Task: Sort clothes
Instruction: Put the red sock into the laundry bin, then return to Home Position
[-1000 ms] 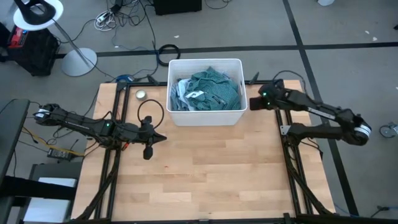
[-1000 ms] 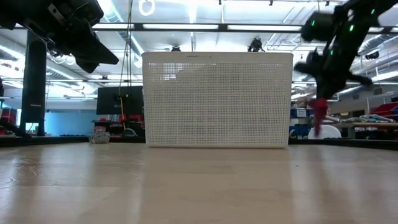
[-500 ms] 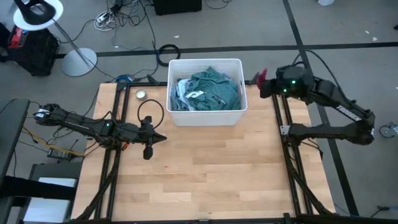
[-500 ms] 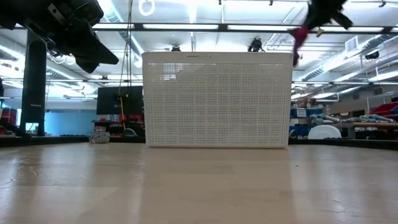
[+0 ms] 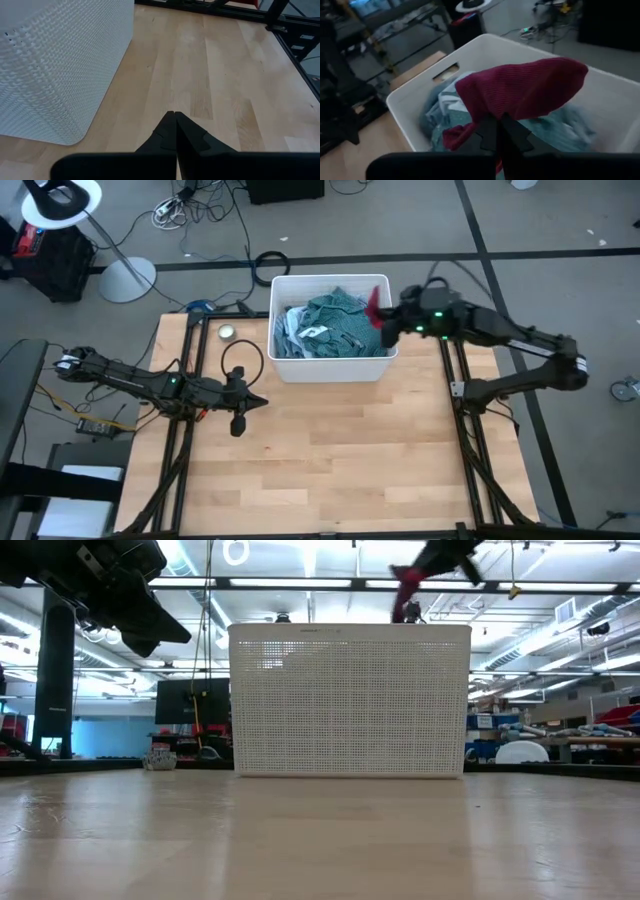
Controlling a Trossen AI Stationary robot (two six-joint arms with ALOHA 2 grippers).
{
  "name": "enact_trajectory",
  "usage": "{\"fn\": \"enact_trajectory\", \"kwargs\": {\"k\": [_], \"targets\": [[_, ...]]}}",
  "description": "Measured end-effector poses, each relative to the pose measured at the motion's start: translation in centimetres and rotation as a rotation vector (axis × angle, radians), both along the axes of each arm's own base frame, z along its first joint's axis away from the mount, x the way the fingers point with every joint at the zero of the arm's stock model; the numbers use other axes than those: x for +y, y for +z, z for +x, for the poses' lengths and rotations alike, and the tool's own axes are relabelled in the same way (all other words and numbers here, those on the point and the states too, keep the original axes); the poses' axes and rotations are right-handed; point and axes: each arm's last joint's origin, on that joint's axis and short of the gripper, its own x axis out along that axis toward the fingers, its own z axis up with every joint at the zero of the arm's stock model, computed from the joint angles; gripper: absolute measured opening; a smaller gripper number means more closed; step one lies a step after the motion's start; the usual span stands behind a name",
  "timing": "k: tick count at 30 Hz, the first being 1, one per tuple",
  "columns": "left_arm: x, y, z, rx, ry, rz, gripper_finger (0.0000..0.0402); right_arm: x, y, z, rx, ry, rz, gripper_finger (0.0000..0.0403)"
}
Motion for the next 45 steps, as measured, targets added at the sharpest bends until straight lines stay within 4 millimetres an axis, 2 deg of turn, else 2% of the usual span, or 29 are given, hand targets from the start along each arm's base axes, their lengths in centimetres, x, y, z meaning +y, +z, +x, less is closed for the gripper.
{"fn": "enact_trajectory", "kwargs": {"k": [7, 14, 29, 36, 45], "targets": [[0.0, 0.0, 0.0, 0.000, 0.000, 0.000, 0.0000, -1.5, -2.0, 5.6, -0.025, 0.095, -0.041, 0.0005], [0.0, 0.0, 0.0, 0.001, 0.000, 0.000, 0.0000, -2.4, -2.3, 8.5, -0.131, 0.111, -0.139, 0.0041], [0.0, 0.0, 0.0, 0.002, 0.000, 0.000, 0.0000, -2.8, -2.7, 8.1, -0.089, 0.094, -0.117, 0.0131], [0.0, 0.0, 0.0, 0.002, 0.000, 0.001, 0.0000, -2.4, -3.0, 8.0, -0.053, 0.112, -0.099, 0.0135], [0.0, 0.0, 0.0, 0.002, 0.000, 0.002, 0.0000, -0.9, -4.5, 7.4, 0.116, 0.169, -0.009, 0.0134]]}}
